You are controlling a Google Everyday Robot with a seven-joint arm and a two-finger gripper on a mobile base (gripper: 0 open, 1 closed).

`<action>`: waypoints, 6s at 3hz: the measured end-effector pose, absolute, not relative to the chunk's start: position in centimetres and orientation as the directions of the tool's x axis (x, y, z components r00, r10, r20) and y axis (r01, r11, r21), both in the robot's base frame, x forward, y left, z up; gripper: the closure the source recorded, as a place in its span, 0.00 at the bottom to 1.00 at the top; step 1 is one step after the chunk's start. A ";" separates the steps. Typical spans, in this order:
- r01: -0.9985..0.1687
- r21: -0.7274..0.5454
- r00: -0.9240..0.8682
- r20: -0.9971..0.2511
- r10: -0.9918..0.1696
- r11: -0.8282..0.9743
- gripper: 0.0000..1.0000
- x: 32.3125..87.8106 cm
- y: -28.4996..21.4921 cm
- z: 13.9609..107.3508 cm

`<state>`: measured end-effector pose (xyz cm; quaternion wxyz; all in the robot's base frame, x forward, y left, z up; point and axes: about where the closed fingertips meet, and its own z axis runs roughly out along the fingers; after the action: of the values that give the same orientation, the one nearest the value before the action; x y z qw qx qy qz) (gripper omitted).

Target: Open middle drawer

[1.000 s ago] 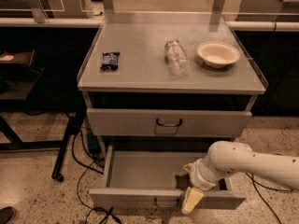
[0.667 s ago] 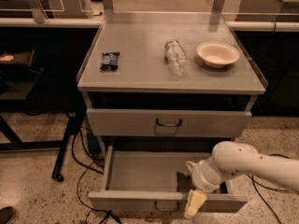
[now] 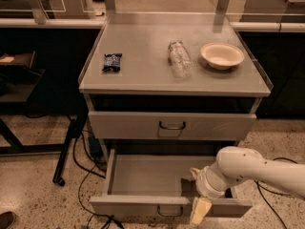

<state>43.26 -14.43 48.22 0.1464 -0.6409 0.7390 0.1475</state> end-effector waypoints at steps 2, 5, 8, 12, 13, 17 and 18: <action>-0.977 0.150 -0.194 -0.318 -0.928 0.152 0.00 39.0 -17.1 43.8; -0.953 0.231 -0.263 -0.308 -0.914 0.196 0.00 34.3 -19.1 42.7; -0.948 0.216 -0.298 -0.354 -0.886 0.233 0.00 30.3 -19.3 48.5; -0.981 0.095 -0.193 -0.419 -0.887 0.169 0.00 35.3 -14.6 50.0; -0.982 0.095 -0.190 -0.419 -0.888 0.166 0.00 35.3 -14.5 50.0; -0.982 0.137 -0.165 -0.329 -0.930 0.126 0.00 37.8 -15.1 42.8; -0.976 0.171 -0.180 -0.311 -0.933 0.131 0.00 36.8 -15.5 40.4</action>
Offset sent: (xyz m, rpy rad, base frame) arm -0.0730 -0.0541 -0.0536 -0.0845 0.1815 -0.0562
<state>36.85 -15.53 40.39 0.0640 -0.6371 0.7494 0.1688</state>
